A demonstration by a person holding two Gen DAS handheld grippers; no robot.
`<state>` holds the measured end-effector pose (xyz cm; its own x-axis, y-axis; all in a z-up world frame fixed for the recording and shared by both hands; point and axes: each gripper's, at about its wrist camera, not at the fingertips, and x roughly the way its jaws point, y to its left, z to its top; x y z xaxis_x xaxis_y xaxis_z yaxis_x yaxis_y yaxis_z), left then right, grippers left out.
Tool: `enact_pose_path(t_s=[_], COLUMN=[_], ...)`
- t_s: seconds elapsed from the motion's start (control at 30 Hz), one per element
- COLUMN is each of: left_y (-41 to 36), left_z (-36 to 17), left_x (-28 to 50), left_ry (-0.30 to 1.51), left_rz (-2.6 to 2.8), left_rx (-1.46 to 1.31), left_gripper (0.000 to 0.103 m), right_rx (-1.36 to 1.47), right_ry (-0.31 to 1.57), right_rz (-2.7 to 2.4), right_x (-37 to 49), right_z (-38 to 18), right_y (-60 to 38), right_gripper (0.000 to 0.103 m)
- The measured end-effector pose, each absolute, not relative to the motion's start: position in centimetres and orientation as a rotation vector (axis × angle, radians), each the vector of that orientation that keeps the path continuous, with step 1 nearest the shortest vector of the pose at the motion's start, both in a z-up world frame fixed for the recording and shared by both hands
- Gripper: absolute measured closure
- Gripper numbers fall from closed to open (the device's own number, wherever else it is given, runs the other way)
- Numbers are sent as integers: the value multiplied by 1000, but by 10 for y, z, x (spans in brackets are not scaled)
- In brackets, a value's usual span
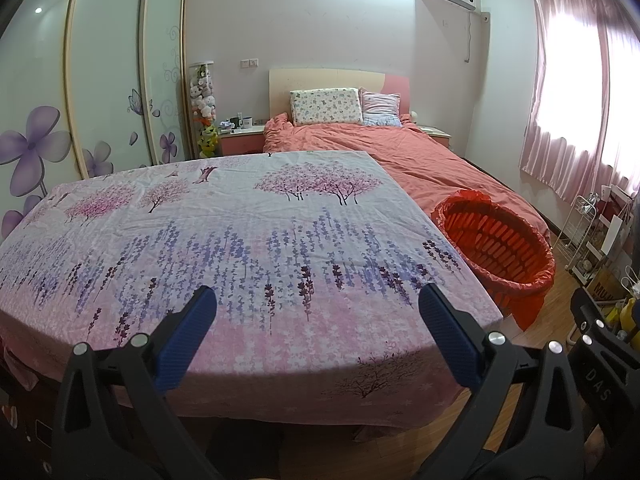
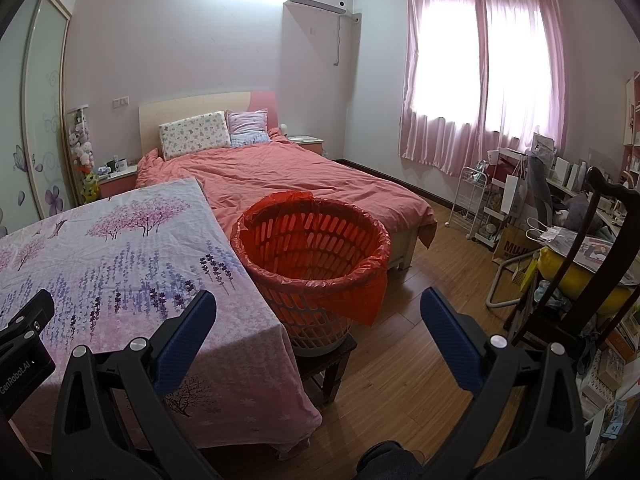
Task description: Collect trash
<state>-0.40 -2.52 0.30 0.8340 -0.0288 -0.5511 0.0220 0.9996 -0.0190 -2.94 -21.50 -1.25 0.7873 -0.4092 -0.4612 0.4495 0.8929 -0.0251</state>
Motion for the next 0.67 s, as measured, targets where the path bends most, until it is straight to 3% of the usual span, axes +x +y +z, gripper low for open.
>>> enact_pose_path(t_s=[0.67], left_y=[-26], left_z=[3], left_x=[-2], left_ry=[589], left_rz=[-32], left_rx=[-5], left_gripper=[4], right_rx=[88], right_ry=[477], right_rz=[-462], right_x=[-29], right_z=[-13], right_y=[-215], right_gripper=[2])
